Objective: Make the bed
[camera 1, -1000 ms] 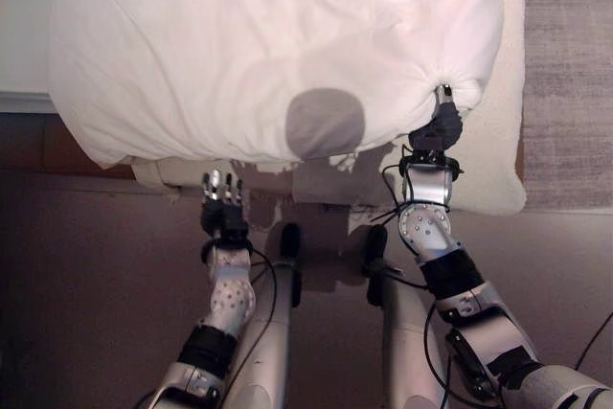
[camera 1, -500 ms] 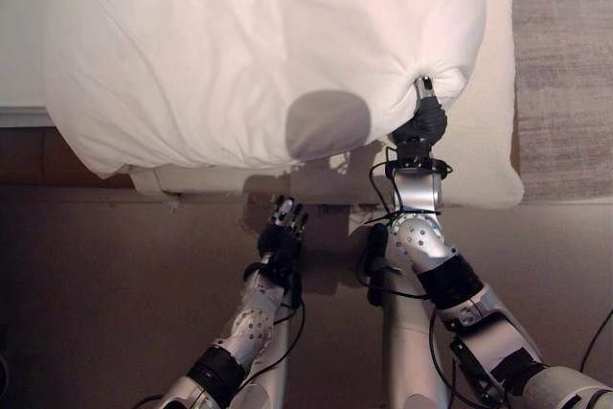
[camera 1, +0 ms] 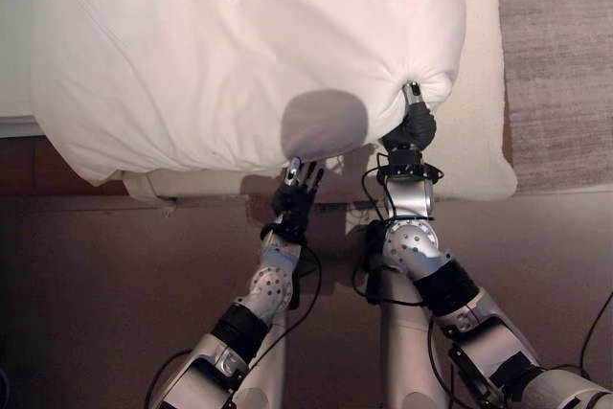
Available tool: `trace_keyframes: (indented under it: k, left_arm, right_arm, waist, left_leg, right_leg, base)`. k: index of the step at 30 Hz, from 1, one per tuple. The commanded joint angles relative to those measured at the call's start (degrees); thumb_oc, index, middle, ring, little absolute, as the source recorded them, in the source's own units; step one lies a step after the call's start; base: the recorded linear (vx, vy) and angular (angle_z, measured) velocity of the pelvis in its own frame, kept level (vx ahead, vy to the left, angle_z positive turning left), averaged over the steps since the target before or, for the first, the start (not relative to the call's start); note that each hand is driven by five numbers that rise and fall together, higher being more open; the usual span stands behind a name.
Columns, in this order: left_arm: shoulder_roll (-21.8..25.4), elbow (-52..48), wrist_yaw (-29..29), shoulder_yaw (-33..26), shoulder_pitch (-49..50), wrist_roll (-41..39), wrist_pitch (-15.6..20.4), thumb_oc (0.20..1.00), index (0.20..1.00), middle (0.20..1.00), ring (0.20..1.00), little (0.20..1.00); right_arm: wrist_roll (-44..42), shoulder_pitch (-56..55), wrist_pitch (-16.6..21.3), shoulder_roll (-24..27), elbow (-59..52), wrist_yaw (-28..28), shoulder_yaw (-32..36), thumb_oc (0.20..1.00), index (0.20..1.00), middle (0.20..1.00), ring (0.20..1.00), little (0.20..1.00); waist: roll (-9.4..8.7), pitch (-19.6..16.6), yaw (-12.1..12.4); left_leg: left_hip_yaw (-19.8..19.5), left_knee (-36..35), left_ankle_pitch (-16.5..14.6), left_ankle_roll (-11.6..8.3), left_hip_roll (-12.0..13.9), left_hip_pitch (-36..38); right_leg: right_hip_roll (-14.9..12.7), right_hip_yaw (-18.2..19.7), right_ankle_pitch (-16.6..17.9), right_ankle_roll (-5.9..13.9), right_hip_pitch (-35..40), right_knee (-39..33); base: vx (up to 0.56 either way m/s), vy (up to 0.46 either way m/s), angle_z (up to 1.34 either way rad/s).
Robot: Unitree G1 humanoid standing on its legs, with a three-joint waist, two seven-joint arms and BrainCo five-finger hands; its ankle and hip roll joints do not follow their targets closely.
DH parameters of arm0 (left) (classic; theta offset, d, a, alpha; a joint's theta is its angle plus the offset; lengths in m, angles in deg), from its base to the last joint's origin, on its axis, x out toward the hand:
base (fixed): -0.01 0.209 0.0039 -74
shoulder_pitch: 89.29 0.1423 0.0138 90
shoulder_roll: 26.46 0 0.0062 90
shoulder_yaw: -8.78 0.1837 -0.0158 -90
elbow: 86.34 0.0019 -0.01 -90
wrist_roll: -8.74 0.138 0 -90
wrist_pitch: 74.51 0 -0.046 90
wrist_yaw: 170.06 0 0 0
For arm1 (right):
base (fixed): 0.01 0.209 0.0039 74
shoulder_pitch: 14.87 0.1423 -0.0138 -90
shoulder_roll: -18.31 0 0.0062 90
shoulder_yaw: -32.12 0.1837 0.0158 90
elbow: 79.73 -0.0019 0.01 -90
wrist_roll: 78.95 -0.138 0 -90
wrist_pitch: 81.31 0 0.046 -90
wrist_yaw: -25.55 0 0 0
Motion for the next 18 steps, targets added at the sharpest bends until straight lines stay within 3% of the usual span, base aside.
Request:
trace_keyframes:
  k: [1, 16, 18]
  left_arm:
    - [-2.6, -1.3, -0.9, -4.1, 0.1, -1.5, 4.3, 1.0, 1.0, 1.0, 1.0, 1.0]
    - [-2.0, -0.7, -1.4, -13.7, -2.9, -0.7, 9.2, 1.0, 1.0, 1.0, 1.0, 1.0]
    - [-1.0, 0.3, 0.3, -17.0, -4.5, 0.8, 11.9, 1.0, 1.0, 1.0, 1.0, 1.0]
  right_arm:
    - [1.4, -1.9, 2.4, -1.8, -9.8, 6.0, 0.5, 0.2, 0.2, 0.2, 0.2, 0.2]
    - [0.6, -2.6, 1.6, -1.7, -9.4, 9.0, 1.8, 0.2, 0.2, 0.2, 0.2, 0.2]
    - [0.7, -2.4, 1.5, -1.5, -9.3, 9.4, 2.4, 0.2, 0.2, 0.2, 0.2, 0.2]
  waist:
    - [-1.03, -6.7, -1.4]
    - [-1.22, -6.6, -0.8]
    - [-1.34, -6.9, -0.6]
  left_leg:
    - [1.4, -2.8, 1.5, 2.58, -2.9, -2.1]
    - [1.6, -2.9, 1.4, 2.53, -3.0, -1.9]
    - [1.6, -2.8, 1.4, 2.43, -2.9, -2.1]
  right_leg:
    - [-0.1, 0.5, 1.1, 3.1, -0.1, -1.8]
    - [-0.2, 0.5, 1.0, 3.15, -0.1, -1.7]
    - [-0.2, 0.4, 0.9, 3.11, -0.1, -1.6]
  base:
    - [0.0, 0.0, 0.0]
    - [0.0, 0.0, 0.0]
    - [0.0, 0.0, 0.0]
